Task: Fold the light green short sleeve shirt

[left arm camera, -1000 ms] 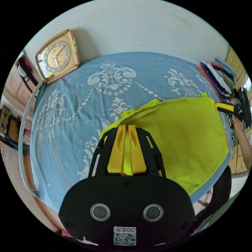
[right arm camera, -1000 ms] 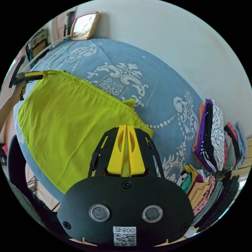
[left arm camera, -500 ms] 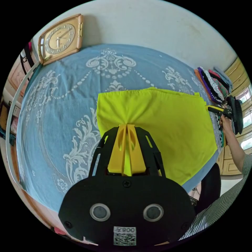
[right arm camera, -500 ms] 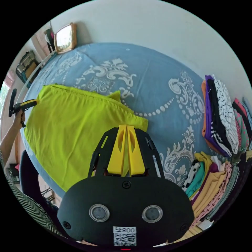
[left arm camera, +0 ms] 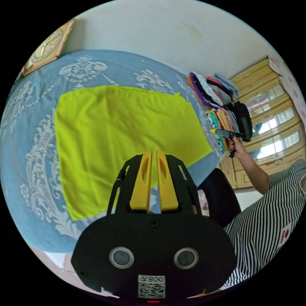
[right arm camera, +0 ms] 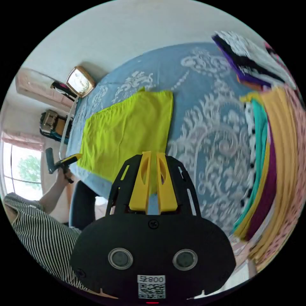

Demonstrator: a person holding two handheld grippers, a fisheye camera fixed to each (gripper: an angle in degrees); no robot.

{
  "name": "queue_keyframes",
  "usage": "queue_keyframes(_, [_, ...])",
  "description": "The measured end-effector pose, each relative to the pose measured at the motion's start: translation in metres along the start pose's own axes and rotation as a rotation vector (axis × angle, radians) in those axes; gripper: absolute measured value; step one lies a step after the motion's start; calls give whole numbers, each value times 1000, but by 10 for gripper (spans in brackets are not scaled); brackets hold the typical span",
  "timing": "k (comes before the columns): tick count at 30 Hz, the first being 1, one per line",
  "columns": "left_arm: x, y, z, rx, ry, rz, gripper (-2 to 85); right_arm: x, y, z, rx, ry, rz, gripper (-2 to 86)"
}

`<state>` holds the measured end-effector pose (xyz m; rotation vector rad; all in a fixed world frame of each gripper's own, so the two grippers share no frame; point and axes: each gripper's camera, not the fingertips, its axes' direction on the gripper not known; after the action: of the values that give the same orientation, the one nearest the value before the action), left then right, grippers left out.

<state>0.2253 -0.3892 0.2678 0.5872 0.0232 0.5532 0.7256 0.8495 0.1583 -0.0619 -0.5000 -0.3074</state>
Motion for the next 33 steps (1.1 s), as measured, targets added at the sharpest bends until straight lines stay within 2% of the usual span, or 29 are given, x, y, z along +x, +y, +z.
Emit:
queue_keyframes(4, [42,17,47,-86,61,77,66,65,69,8,8,-197,179,39])
queue_keyframes(6, [73,22,75,-133,23,159,74,100,97,16,61,-359,270,39])
queue_keyframes(12, [149,26,137,-197,-50,372,78,157,115,50,120,-554,393,50])
queue_keyframes(16, [178,32,169,-201,-55,422,78,180,116,71,103,-562,438,60])
queue_keyframes(24, [220,40,248,-224,-47,466,79,222,132,93,136,-617,447,21])
queue_keyframes(33, [264,50,330,-251,-70,543,79,247,169,109,143,-627,467,33])
